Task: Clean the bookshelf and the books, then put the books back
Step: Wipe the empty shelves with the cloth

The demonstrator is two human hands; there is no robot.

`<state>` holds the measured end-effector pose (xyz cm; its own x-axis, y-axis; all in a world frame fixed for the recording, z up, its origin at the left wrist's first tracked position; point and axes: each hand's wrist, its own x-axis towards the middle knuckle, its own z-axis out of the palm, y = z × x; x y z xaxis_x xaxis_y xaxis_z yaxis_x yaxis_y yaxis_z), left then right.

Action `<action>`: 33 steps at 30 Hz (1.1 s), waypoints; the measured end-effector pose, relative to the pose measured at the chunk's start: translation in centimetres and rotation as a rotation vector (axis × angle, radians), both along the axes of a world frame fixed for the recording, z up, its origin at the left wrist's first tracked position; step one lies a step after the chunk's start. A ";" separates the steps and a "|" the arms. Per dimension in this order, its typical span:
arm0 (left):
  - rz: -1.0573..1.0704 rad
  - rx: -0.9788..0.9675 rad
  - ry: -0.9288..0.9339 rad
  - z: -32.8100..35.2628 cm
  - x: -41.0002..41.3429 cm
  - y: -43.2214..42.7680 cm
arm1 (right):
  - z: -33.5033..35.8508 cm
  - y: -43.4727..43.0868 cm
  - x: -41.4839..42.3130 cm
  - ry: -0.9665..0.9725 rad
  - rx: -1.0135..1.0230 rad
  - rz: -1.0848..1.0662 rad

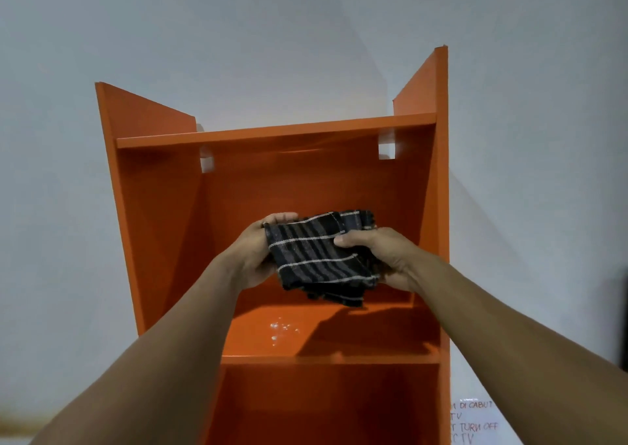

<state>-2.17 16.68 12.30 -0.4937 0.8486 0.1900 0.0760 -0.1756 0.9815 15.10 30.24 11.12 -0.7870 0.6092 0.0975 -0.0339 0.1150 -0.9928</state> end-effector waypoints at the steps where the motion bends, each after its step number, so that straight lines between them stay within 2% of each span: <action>1: 0.004 -0.023 -0.030 0.0 -0.9 0.4 | 0.2 0.0 -0.7 0.035 0.006 -0.060; 4: -0.015 -0.040 -0.186 -0.4 -2.9 1.1 | 0.6 -0.2 -2.2 0.075 0.065 -0.196; 7: -0.149 -0.060 -0.272 -1.0 -4.3 1.9 | 0.0 0.4 -3.5 0.021 0.212 -0.334; 9: -0.131 -0.130 -0.134 -1.2 -4.0 2.7 | -0.3 0.5 -3.7 -0.006 0.234 -0.355; 11: -0.026 -0.149 -0.047 -1.4 -3.8 3.9 | -0.5 0.5 -3.5 -0.030 0.159 -0.305; 13: 0.003 -0.142 -0.046 -1.7 -3.8 5.2 | -1.0 0.5 -3.2 -0.125 0.088 -0.254; 16: -0.029 -0.143 -0.026 -2.8 -4.2 7.4 | -2.0 0.9 -3.4 -0.233 0.084 -0.331; 19: -0.075 -0.123 -0.073 -3.5 -4.0 8.5 | -2.0 1.2 -3.7 -0.213 0.136 -0.455; 22: -0.190 -0.113 -0.134 -3.5 -4.3 9.6 | -1.3 2.1 -3.4 -0.158 0.127 -0.441; 24: -0.189 -0.124 -0.058 -3.1 -4.5 10.2 | -0.6 2.6 -3.2 -0.209 0.107 -0.383; 26: -0.116 -0.130 0.107 -2.8 -4.6 10.9 | -0.2 2.8 -3.4 -0.282 0.150 -0.379; 28: -0.003 -0.129 0.264 -3.1 -4.4 11.9 | 0.0 3.0 -3.9 -0.378 0.340 -0.395; 31: 0.144 -0.130 0.500 -4.9 -4.4 13.3 | -0.3 3.4 -4.8 -0.584 0.854 -0.490; 33: 0.174 -0.258 0.729 -6.5 -4.6 13.9 | -1.3 3.6 -5.6 -0.747 1.187 -0.554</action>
<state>-6.81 30.58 5.77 -0.4506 0.8317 0.3245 0.7205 0.1242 0.6822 9.48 33.82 9.87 -0.5804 0.6945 0.4252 0.7383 0.6691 -0.0851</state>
